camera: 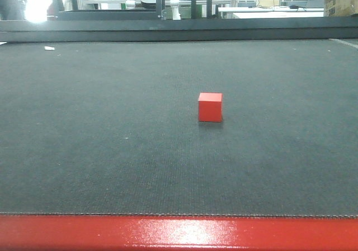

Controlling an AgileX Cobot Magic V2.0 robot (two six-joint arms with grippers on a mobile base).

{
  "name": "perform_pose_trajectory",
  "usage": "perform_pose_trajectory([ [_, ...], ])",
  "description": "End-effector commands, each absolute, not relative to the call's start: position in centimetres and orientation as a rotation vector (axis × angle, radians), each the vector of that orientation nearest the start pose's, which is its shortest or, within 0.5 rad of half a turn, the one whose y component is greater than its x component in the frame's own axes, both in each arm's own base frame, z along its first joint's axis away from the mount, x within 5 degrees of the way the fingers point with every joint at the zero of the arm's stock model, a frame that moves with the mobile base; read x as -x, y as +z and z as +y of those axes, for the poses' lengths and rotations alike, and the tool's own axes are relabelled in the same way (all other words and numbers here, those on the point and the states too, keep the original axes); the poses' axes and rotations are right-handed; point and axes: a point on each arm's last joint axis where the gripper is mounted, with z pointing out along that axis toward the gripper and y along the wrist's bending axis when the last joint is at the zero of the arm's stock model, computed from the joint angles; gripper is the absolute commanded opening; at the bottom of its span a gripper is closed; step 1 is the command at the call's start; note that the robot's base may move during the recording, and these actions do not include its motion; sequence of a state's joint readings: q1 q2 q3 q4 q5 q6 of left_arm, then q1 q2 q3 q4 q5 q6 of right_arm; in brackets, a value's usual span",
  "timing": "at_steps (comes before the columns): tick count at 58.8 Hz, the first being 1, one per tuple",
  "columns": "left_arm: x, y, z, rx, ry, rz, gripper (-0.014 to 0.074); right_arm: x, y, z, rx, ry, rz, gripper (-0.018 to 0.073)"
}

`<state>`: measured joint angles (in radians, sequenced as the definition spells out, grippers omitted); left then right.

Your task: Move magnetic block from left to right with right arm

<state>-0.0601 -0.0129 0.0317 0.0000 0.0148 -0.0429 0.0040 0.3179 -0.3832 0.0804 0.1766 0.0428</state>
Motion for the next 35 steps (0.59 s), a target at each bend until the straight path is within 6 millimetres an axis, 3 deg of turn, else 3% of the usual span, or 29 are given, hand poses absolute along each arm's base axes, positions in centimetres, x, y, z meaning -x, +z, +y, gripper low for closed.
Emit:
perform_pose_trajectory([
  [1, -5.5, 20.8, -0.3, -0.009, -0.088, 1.423, -0.0116, -10.0, 33.0, 0.3, -0.062, 0.117, 1.571, 0.0475],
  [9, -5.5, 20.8, -0.3, -0.009, -0.088, 1.423, -0.0116, -13.2, 34.6, 1.6, 0.008, 0.178, 1.705, 0.0601],
  [17, -5.5, 20.8, -0.3, -0.009, -0.088, 1.423, -0.0116, -16.3, 36.1, 4.0, 0.127, 0.258, 1.869, 0.0603],
  [24, -5.5, 20.8, -0.3, -0.009, -0.088, 1.423, -0.0116, -19.3, 37.1, 7.4, 0.238, 0.348, 2.022, 0.0603],
  [35, -5.5, 20.8, -0.3, -0.009, -0.088, 1.423, -0.0116, -24.0, 36.9, 12.3, 0.228, 0.424, 2.245, 0.0603],
])
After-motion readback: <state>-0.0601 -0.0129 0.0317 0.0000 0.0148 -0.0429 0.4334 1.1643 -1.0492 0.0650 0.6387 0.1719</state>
